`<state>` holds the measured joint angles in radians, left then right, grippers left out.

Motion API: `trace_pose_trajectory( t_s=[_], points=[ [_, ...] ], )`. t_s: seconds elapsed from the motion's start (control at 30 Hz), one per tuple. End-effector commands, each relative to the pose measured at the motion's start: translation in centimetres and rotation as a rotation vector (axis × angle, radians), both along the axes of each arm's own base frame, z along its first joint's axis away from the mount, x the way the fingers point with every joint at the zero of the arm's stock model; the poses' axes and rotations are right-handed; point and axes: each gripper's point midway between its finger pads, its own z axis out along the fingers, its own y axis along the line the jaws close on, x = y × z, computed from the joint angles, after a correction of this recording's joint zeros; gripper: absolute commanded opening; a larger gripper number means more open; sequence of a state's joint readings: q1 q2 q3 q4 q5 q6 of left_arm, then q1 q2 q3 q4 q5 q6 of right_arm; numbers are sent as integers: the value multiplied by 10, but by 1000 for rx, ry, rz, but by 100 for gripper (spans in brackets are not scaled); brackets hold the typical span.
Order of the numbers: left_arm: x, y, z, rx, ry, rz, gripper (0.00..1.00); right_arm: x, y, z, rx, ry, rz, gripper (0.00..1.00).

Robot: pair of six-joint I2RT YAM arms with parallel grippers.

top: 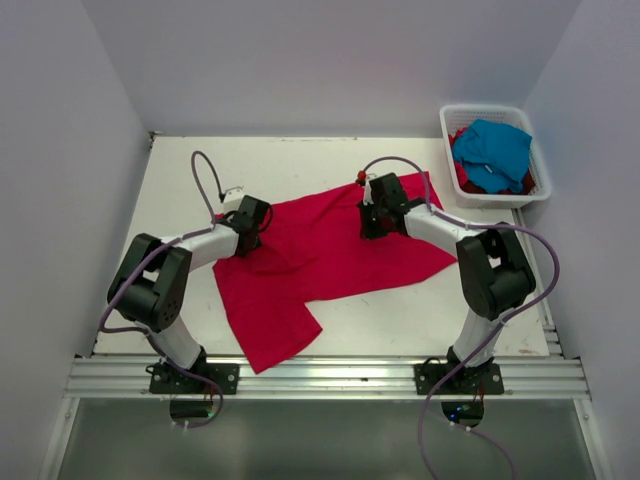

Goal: Fold and stack the t-shirts
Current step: Fold the flattened tshirt in 1/3 of the way

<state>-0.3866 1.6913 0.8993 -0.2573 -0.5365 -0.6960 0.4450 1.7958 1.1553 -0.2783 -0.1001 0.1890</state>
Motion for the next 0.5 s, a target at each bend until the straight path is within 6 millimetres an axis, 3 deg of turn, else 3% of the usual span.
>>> trace_pose_trajectory(
  t_s=[0.0, 0.13, 0.2, 0.27, 0.47],
  points=[
    [12, 4, 1, -12, -66, 30, 42, 3, 6, 16, 22, -34, 28, 0],
    [13, 1, -4, -21, -61, 14, 25, 3, 6, 16, 20, -33, 29, 0],
    [13, 2, -5, -22, -57, 16, 9, 3, 6, 16, 19, -34, 28, 0],
    [10, 2, -5, -25, -53, 21, 0, 3, 6, 16, 18, -33, 29, 0],
    [-1, 2, 4, -53, -44, 36, 0, 4, 7, 14, 18, -28, 29, 0]
  ],
)
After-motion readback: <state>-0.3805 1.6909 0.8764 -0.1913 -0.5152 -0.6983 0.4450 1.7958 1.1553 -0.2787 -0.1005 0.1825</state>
